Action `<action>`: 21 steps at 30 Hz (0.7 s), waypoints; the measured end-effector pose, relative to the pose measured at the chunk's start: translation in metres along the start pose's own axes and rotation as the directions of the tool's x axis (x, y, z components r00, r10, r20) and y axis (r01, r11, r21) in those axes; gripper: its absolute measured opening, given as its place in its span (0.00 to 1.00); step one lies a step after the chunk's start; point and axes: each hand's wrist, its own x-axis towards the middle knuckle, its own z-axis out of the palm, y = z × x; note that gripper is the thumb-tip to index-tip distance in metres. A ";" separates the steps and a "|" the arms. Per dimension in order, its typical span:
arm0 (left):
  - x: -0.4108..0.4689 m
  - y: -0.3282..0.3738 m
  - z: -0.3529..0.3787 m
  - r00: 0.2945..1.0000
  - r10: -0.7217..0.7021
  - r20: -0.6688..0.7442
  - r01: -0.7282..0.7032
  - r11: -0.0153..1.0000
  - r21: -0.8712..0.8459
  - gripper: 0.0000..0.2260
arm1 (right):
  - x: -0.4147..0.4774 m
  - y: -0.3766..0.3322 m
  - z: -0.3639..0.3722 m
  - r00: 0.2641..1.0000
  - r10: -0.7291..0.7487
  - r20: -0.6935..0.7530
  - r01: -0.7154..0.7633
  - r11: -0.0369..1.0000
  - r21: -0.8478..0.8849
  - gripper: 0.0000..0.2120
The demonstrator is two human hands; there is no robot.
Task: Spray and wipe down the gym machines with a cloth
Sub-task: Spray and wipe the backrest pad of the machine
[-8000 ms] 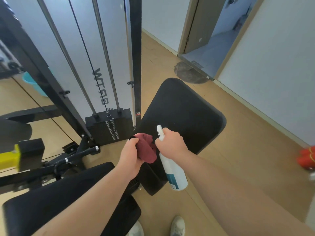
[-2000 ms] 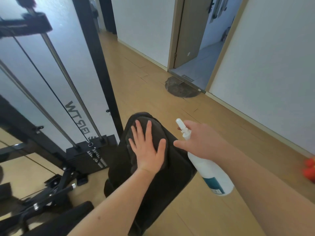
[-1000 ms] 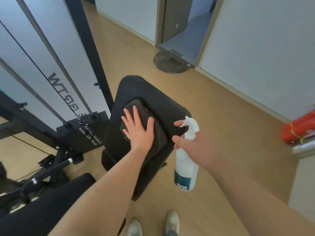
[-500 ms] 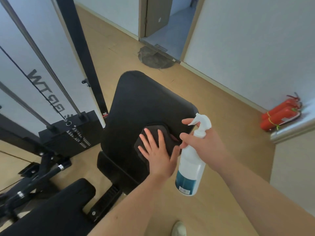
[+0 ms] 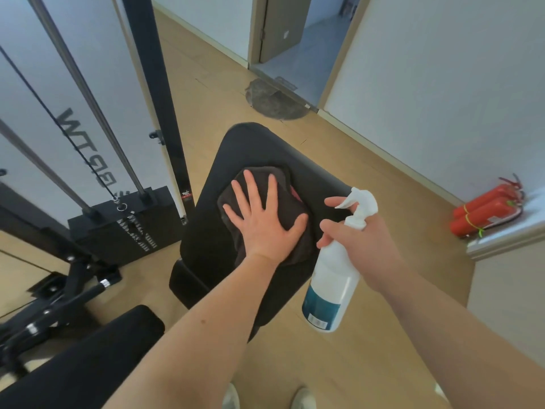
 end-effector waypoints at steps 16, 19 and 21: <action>-0.005 -0.027 0.012 0.975 0.219 0.037 -0.222 0.972 0.078 0.39 | -0.005 0.010 0.009 0.991 0.078 0.108 -0.086 0.994 0.066 0.15; 0.021 -0.029 -0.006 0.976 0.219 0.017 -0.219 0.970 0.108 0.39 | -0.004 0.010 0.010 0.992 0.094 0.084 -0.102 0.990 0.094 0.15; 0.023 -0.020 -0.010 0.984 0.175 -0.031 -0.172 0.981 0.087 0.38 | -0.005 0.010 0.011 0.992 0.099 0.072 -0.107 0.988 0.114 0.15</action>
